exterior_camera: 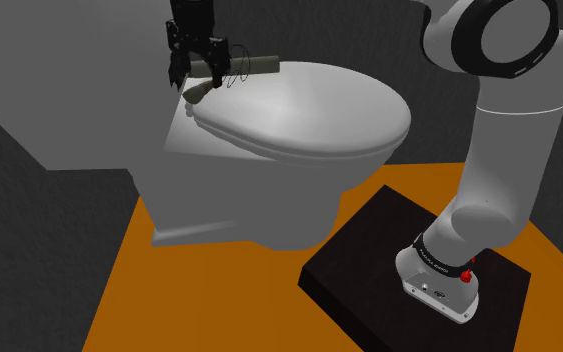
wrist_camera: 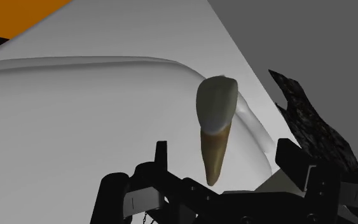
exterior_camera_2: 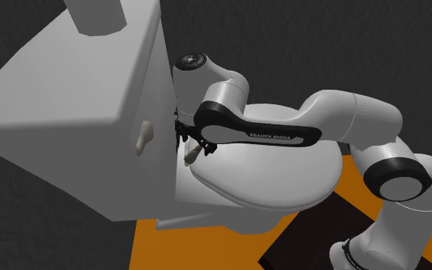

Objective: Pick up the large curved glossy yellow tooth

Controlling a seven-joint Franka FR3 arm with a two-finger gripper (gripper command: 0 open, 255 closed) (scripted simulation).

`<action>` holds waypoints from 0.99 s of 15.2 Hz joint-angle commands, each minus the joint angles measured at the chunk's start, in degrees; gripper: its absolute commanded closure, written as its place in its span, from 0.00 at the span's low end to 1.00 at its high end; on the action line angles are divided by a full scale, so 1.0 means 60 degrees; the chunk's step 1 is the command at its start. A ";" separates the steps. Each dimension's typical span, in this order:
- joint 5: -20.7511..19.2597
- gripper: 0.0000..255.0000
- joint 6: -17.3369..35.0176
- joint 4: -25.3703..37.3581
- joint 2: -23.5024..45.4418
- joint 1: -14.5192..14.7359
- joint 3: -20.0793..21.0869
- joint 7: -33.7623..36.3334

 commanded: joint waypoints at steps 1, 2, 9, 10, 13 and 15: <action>0.0040 0.00 0.0302 -0.0375 -0.0079 -0.0090 0.0002 0.0046; 0.0064 0.00 0.0455 -0.0569 -0.0123 -0.0140 0.0005 0.0055; 0.0117 1.00 0.0746 -0.0941 -0.0214 -0.0263 0.0005 0.0040; 0.0115 1.00 0.0735 -0.0928 -0.0211 -0.0260 0.0005 0.0038; 0.0130 1.00 0.0754 -0.0969 -0.0237 -0.0277 0.0008 0.0035; 0.0094 1.00 0.0690 -0.0863 -0.0182 -0.0214 0.0011 0.0071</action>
